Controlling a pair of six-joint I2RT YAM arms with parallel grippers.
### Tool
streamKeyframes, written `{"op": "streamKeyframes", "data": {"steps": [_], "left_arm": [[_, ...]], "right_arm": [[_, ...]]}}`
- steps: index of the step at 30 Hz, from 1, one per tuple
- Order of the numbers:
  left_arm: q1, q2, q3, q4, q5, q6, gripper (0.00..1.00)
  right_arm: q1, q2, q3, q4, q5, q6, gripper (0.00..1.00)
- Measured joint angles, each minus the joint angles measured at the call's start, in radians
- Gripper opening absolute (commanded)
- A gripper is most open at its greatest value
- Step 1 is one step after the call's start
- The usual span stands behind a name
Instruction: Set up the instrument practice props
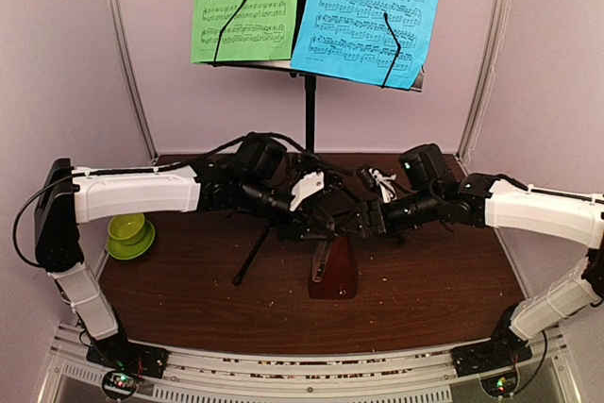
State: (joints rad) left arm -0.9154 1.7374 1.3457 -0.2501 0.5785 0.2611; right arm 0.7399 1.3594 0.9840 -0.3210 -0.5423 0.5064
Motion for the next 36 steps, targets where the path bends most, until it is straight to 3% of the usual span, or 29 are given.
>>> {"op": "streamKeyframes", "data": {"steps": [11, 20, 28, 36], "left_arm": [[0.018, -0.081, -0.092, 0.031, -0.021, -0.011, 0.17], [0.046, -0.146, -0.15, 0.029, -0.021, -0.033, 0.16], [0.112, -0.351, -0.258, -0.027, -0.047, -0.133, 0.17], [0.215, -0.476, -0.33, -0.225, -0.187, -0.325, 0.21]], "right_arm": [[0.0, 0.005, -0.014, 0.029, -0.005, -0.006, 0.69], [0.0, 0.0, -0.04, 0.074, -0.013, -0.006, 0.68], [0.0, 0.005, -0.022, 0.05, -0.016, -0.008, 0.7], [-0.004, 0.016, -0.008, 0.035, -0.029, -0.012, 0.7]]}}
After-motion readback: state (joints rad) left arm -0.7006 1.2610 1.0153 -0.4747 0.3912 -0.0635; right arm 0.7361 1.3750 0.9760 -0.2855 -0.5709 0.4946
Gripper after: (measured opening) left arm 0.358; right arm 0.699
